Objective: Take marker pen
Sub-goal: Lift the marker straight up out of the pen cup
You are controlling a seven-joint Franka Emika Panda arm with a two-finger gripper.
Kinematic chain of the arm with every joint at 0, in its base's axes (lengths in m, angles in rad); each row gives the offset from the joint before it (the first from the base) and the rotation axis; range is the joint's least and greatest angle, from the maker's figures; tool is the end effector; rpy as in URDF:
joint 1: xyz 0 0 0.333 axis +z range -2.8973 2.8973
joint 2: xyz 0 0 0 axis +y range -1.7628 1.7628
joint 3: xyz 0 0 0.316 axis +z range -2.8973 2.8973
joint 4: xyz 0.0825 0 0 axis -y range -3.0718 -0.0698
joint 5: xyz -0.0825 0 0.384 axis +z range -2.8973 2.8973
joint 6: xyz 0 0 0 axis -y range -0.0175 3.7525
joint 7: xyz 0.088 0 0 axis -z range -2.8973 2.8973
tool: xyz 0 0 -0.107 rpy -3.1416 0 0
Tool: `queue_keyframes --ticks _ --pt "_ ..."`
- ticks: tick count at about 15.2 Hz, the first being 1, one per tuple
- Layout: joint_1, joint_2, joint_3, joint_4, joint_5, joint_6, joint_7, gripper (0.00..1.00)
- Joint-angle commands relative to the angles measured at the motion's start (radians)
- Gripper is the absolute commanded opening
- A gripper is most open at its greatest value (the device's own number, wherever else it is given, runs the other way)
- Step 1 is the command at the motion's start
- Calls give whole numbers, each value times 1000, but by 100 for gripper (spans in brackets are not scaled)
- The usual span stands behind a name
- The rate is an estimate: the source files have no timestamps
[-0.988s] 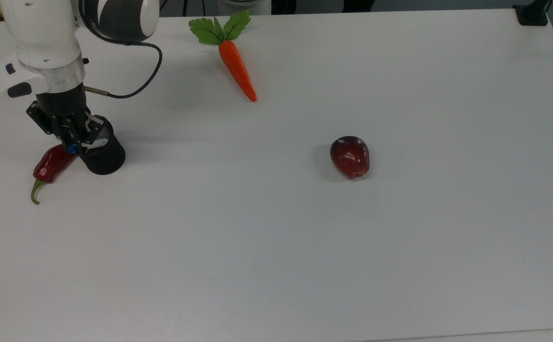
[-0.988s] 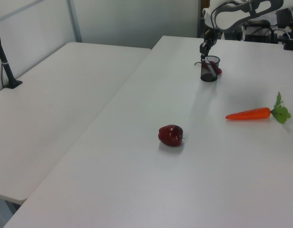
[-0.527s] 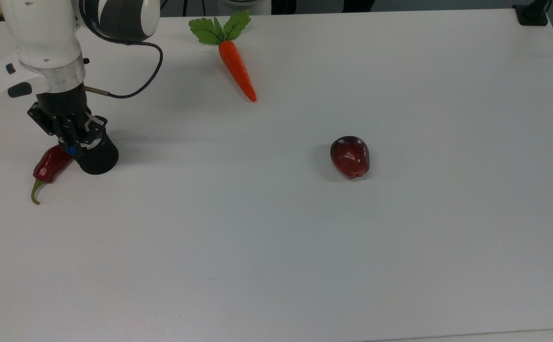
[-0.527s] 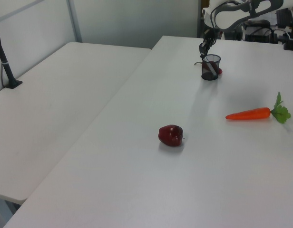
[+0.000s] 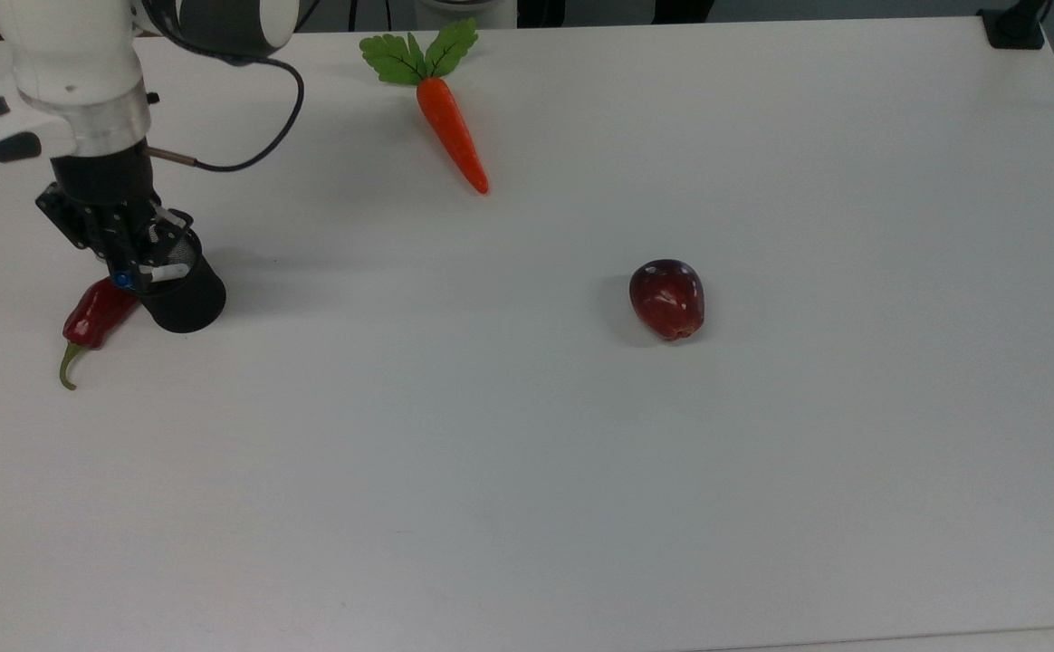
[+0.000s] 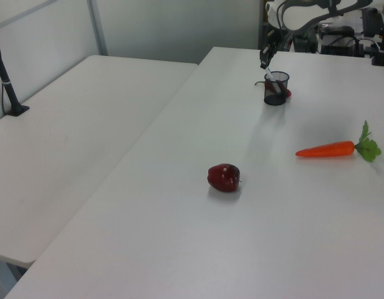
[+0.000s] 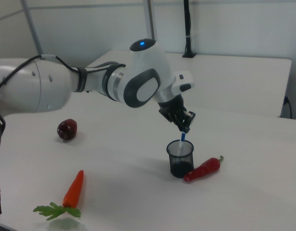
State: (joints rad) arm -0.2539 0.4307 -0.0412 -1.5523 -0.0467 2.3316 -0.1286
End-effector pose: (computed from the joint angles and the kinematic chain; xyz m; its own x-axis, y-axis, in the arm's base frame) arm 0.6813 -0.2033 0.4372 0.9377 -0.1082 0.3301 -0.1497 -0.9833 0.1031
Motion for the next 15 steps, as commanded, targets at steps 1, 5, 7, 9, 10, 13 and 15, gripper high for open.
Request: queue_keyframes --ticks 1,5,7,9,10,13,15 --pt "-1 -85 0 -28 25 6 -16 13" --pt "-4 -145 -2 -26 71 5 -17 13" --pt "-1 -173 -3 -26 96 5 -17 13" --pt "8 -181 0 -26 103 -12 -13 13" --pt "10 -191 4 -26 103 -21 -12 13" --pt "51 -207 9 -26 103 -78 35 13" --pt "105 -211 9 -32 102 -90 78 13"
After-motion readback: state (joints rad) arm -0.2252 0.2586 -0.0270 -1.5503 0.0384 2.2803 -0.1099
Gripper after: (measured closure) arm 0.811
